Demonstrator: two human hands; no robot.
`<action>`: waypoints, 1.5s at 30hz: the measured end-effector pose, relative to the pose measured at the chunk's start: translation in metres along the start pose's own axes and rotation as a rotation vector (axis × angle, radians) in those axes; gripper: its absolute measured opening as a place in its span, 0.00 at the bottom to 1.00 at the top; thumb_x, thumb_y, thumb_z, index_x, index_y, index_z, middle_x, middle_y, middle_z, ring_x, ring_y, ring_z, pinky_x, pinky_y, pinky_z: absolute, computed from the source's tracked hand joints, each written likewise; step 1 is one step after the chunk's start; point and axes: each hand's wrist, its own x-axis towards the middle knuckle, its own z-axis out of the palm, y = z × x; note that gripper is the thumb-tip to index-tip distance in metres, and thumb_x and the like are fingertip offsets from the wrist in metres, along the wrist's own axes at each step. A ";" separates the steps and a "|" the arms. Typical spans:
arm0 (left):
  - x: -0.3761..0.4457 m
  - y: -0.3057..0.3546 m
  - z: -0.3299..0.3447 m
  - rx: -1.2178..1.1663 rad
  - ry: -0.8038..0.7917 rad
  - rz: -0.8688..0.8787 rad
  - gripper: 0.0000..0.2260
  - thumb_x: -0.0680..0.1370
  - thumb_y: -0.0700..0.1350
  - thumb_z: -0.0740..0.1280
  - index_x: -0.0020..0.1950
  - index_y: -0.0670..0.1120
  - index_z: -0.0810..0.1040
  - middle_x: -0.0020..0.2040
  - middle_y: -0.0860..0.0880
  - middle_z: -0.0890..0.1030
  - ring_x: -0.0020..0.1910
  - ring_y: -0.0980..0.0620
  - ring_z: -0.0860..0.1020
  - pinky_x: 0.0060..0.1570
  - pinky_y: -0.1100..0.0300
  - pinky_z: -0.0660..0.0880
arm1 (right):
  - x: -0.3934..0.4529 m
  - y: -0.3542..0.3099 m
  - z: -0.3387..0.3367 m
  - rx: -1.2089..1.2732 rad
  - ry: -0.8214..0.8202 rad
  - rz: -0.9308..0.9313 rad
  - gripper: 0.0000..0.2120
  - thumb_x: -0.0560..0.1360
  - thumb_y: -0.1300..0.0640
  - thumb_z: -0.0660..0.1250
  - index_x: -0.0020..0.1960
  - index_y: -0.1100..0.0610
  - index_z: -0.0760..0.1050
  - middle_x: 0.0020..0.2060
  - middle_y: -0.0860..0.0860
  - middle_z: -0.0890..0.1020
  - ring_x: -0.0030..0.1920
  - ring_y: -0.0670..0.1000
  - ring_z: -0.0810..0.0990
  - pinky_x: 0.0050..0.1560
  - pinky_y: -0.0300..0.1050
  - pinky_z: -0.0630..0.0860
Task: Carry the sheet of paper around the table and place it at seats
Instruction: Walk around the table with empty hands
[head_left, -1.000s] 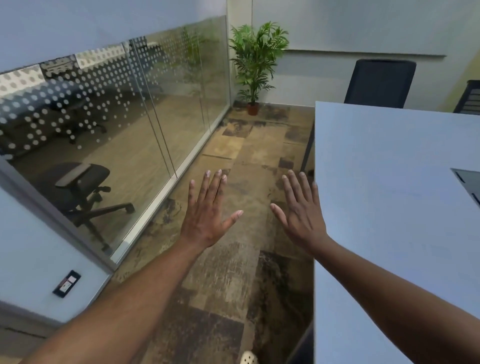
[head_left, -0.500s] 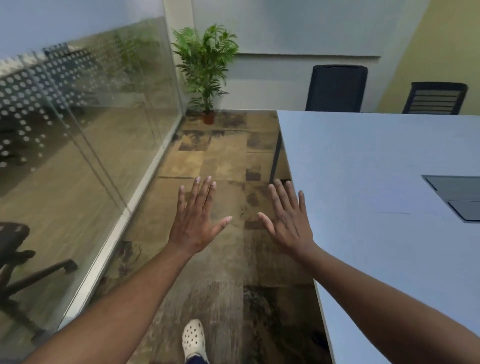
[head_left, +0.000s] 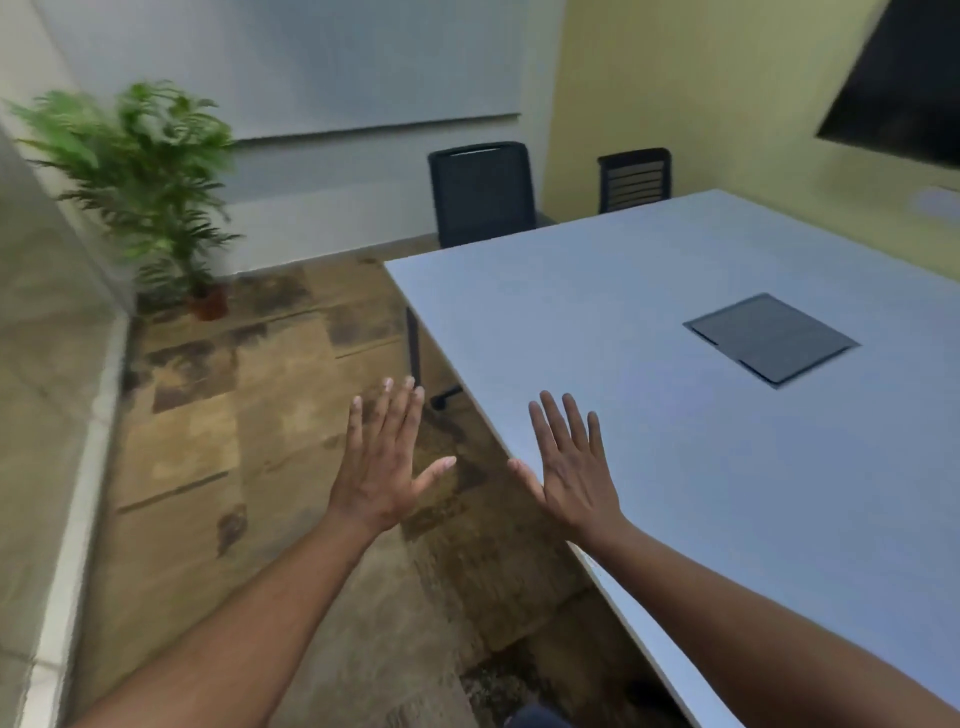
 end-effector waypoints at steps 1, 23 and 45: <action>0.021 0.002 0.010 -0.008 0.004 0.050 0.45 0.83 0.74 0.50 0.89 0.42 0.52 0.90 0.44 0.51 0.89 0.43 0.46 0.84 0.31 0.47 | 0.009 0.010 0.003 0.003 0.007 0.036 0.39 0.85 0.30 0.42 0.88 0.53 0.50 0.88 0.52 0.49 0.87 0.58 0.45 0.84 0.69 0.52; 0.417 0.136 0.198 -0.232 -0.078 0.729 0.43 0.85 0.71 0.53 0.89 0.43 0.50 0.90 0.46 0.49 0.89 0.44 0.46 0.83 0.31 0.51 | 0.159 0.250 0.071 -0.029 0.079 0.637 0.39 0.85 0.32 0.47 0.87 0.55 0.52 0.88 0.53 0.52 0.88 0.59 0.46 0.85 0.68 0.48; 0.548 0.237 0.357 -0.489 -0.309 1.197 0.44 0.84 0.72 0.55 0.89 0.44 0.52 0.90 0.47 0.50 0.89 0.44 0.46 0.84 0.32 0.48 | 0.172 0.293 0.131 -0.068 -0.075 1.036 0.39 0.85 0.32 0.52 0.87 0.55 0.54 0.88 0.52 0.54 0.88 0.56 0.48 0.86 0.62 0.46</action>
